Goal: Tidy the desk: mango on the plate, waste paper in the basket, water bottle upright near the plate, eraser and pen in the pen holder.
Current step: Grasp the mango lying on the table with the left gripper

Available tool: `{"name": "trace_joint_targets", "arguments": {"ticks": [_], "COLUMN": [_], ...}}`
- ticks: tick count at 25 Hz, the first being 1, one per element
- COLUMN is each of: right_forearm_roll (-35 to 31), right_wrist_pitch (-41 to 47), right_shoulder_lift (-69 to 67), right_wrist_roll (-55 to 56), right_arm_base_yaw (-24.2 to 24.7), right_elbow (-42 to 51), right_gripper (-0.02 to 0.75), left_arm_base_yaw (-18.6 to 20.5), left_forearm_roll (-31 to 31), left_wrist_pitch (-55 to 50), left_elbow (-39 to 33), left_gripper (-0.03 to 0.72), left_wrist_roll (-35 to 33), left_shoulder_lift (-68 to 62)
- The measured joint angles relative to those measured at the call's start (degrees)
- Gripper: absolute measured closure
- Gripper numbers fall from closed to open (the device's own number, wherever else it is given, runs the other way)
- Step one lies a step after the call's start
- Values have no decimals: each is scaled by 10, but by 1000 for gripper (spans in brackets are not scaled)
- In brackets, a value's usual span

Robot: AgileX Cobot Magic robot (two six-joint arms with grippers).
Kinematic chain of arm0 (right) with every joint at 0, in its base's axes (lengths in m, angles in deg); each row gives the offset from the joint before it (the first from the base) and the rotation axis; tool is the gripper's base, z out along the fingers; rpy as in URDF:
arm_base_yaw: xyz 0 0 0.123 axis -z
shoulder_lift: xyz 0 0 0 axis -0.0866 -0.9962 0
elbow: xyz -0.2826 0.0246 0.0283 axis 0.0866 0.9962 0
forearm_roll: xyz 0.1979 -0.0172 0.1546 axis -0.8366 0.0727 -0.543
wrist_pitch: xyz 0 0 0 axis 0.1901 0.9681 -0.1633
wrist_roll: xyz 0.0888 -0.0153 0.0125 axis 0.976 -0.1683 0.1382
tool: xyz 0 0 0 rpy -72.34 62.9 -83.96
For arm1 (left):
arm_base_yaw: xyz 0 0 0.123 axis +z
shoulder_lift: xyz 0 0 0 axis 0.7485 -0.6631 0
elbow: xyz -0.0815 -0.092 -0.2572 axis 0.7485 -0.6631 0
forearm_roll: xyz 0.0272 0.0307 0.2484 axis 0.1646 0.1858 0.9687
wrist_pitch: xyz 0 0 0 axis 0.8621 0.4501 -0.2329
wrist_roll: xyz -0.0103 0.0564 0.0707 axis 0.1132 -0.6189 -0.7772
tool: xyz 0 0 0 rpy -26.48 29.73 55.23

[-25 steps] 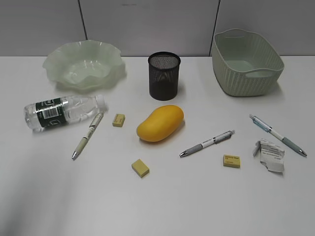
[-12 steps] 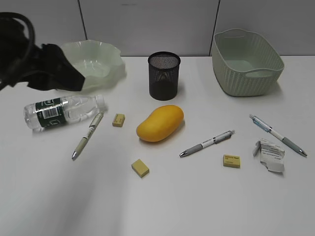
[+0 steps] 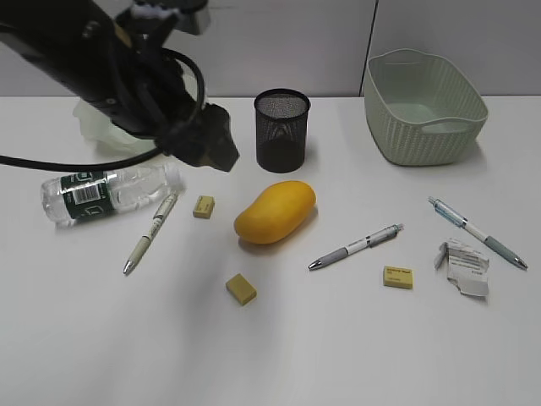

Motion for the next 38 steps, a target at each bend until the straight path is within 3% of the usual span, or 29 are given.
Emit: {"name": "trace_joint_targets", "arguments": {"ticks": [12, 31, 38], "right_forearm_roll": [0, 0, 0], "right_wrist_pitch": [0, 0, 0], "right_shoulder_lift": [0, 0, 0], "right_wrist_roll": [0, 0, 0], "right_arm_base_yaw": [0, 0, 0], "right_elbow": [0, 0, 0], "right_gripper": [156, 156, 156], "left_arm_base_yaw": [-22, -36, -38], "left_forearm_roll": [6, 0, 2], "left_wrist_pitch": [-66, -36, 27], "left_elbow": [112, 147, 147], "left_gripper": [20, 16, 18], "left_wrist_roll": [-45, -60, -60], "left_shoulder_lift": [-152, -267, -278]}}
